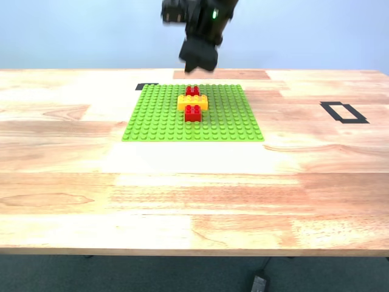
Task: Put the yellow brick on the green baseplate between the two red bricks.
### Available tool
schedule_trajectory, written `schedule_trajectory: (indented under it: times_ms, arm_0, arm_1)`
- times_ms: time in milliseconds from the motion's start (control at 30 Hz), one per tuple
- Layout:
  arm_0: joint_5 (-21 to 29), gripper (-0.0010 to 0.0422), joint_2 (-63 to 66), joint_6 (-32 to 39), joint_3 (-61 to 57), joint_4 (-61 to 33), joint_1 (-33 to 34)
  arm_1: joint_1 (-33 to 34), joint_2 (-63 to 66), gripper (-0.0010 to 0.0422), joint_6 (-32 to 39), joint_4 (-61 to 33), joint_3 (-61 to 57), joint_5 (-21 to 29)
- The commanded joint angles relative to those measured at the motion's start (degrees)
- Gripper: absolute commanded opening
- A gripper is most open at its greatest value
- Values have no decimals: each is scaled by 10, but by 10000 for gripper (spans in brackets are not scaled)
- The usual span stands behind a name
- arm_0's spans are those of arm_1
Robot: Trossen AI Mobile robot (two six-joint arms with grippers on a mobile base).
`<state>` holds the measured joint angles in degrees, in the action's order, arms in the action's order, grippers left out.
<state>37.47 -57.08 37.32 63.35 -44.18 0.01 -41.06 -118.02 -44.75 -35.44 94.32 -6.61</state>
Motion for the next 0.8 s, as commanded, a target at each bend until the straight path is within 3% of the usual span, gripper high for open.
schedule_trajectory:
  times_ms: [33, 333, 567, 667, 800]
  arm_0:
    - [0, 0, 0, 0, -1, 2, 0]
    - [0, 0, 0, 0, -2, 5, 0]
    - [-3, 0, 2, -65, -3, 57, 0]
    - [-38, 0, 10, -90, -21, 96, 0]
    - [-104, 0, 45, -155, -99, 226, 0]
  arm_1:
    - [9, 34, 7, 0, 4, 1, -2]
    - [61, 213, 7, 54, 13, -49, 9]
    - [120, 423, 7, 156, 132, -211, 11]
    - [154, 513, 7, 208, 200, -300, 13]
    - [214, 628, 7, 289, 278, -420, 13]
